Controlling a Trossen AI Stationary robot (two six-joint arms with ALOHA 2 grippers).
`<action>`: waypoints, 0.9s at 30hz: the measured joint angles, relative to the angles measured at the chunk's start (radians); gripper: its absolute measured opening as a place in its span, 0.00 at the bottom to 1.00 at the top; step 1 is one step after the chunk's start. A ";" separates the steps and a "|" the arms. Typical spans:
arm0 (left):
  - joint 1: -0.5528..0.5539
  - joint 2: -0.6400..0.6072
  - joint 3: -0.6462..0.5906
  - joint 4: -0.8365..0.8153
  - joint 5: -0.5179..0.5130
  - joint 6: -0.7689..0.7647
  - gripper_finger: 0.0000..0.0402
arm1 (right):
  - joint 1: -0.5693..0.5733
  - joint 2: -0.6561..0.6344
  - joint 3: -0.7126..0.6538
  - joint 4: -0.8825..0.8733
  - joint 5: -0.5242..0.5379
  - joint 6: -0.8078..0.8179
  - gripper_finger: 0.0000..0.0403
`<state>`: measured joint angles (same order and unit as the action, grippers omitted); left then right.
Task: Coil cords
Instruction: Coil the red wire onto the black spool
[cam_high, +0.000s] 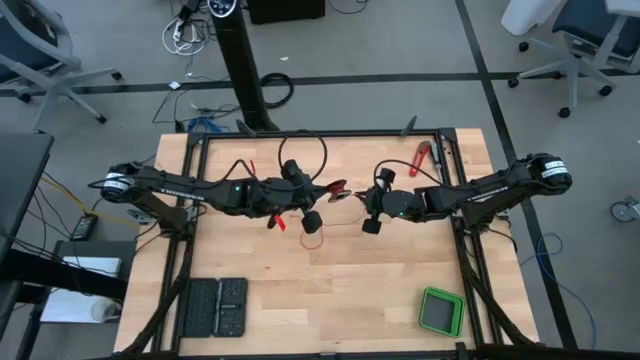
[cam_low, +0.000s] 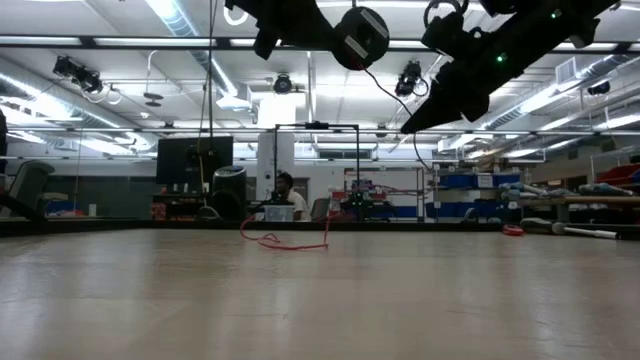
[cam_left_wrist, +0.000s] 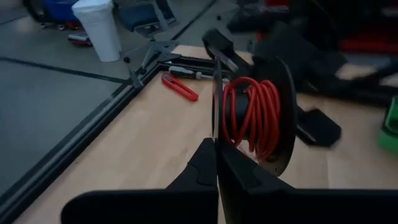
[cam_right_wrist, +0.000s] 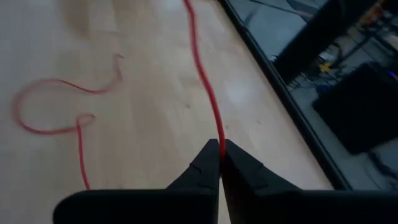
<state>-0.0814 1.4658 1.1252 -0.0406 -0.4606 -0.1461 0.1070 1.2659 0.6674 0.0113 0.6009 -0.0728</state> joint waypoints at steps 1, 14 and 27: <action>0.000 0.000 0.000 -0.011 0.007 0.019 0.00 | 0.000 -0.006 0.000 -0.015 0.017 0.000 0.02; 0.003 0.000 0.000 -0.187 0.001 0.136 0.00 | 0.024 -0.163 0.000 0.011 0.057 0.028 0.01; 0.003 0.000 0.000 -0.159 0.000 0.112 0.00 | 0.074 -0.139 0.000 0.358 -0.019 -0.008 0.01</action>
<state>-0.0784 1.4658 1.1255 -0.1991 -0.4610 -0.0338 0.1814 1.1271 0.6670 0.3696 0.5814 -0.0810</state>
